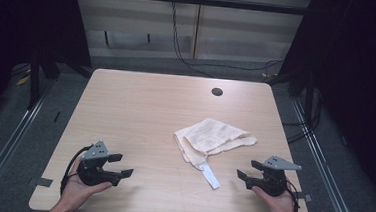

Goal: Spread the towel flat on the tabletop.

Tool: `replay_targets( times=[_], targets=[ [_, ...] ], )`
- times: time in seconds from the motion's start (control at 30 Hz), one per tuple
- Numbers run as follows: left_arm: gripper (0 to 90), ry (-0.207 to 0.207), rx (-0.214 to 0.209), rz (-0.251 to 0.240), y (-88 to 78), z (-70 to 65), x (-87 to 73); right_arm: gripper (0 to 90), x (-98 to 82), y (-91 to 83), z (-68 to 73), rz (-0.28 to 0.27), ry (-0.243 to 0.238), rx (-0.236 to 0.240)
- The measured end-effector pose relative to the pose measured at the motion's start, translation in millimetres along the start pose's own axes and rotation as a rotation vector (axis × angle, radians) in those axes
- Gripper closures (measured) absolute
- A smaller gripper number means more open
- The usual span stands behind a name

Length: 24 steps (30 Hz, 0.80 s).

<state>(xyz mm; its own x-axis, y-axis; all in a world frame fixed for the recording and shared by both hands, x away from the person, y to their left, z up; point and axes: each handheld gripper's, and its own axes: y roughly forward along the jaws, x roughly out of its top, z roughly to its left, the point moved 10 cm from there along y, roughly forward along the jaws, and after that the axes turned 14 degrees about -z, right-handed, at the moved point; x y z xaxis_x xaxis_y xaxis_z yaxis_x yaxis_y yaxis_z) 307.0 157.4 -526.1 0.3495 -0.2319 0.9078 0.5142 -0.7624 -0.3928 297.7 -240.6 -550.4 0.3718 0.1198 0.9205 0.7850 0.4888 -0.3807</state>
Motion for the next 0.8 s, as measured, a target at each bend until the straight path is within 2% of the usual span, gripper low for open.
replay_targets(
  times=[0.1, 0.27, 0.33, 0.43, 0.5, 0.53, 0.6, 0.7, 0.8],
  targets=[
    [31.1, 0.003, -0.004, 0.0, 0.4, 0.2, 1.1, 28.9, 0.2, 0.4, 0.2, -0.002, 0.012, 0.004],
    [32.2, -0.017, -0.01, 0.002, 2.4, 0.9, 1.7, 29.3, 1.2, -0.8, 2.9, -0.004, 0.023, 0.021],
    [32.2, -0.025, -0.002, 0.007, 2.8, 4.2, 1.1, 36.7, 0.8, -0.3, 6.8, 0.0, 0.029, 0.053],
    [32.0, -0.031, 0.003, 0.009, 2.9, 6.1, 0.6, 38.2, 2.6, 0.8, 9.9, -0.002, 0.052, 0.07],
    [31.6, -0.031, 0.003, 0.006, 2.9, 6.5, 0.8, 38.8, 4.2, 1.1, 10.8, -0.009, 0.053, 0.074],
    [31.2, -0.027, 0.007, 0.009, 2.8, 6.8, 0.4, 42.3, 6.7, 0.6, 15.2, -0.013, 0.064, 0.106],
    [31.0, -0.025, 0.006, 0.01, 3.0, 5.9, -0.3, 43.8, 9.0, -0.4, 17.6, -0.019, 0.055, 0.113],
    [30.7, -0.017, 0.002, 0.011, 2.4, 3.9, -0.3, 41.2, 13.3, -0.4, 20.5, -0.018, 0.051, 0.131],
    [29.6, -0.008, -0.001, 0.003, 2.0, 3.3, 1.4, 43.2, 17.1, -1.3, 21.5, -0.009, 0.056, 0.148]
  ],
)
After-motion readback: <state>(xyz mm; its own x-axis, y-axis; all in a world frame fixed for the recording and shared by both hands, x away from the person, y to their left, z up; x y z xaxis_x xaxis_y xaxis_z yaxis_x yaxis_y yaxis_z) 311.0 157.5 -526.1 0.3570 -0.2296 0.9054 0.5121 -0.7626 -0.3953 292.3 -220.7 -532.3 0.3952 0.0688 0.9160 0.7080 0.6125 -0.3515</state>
